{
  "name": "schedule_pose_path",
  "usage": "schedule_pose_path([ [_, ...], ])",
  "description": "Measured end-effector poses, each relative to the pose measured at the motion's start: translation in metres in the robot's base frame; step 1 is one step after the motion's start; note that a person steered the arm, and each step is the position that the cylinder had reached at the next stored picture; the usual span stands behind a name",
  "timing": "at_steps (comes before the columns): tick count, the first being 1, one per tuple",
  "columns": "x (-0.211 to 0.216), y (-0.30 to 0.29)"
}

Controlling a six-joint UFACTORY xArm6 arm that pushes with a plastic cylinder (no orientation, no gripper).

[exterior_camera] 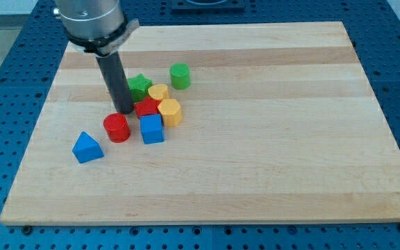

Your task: Slightly push the red star towards the right of the board

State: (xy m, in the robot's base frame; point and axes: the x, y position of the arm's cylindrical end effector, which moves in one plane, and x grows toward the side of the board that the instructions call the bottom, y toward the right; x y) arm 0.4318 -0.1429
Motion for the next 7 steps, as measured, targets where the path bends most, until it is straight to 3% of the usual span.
schedule_pose_path([
  [2,0.011,0.048],
  [4,0.01,0.0],
  [7,0.003,0.016],
])
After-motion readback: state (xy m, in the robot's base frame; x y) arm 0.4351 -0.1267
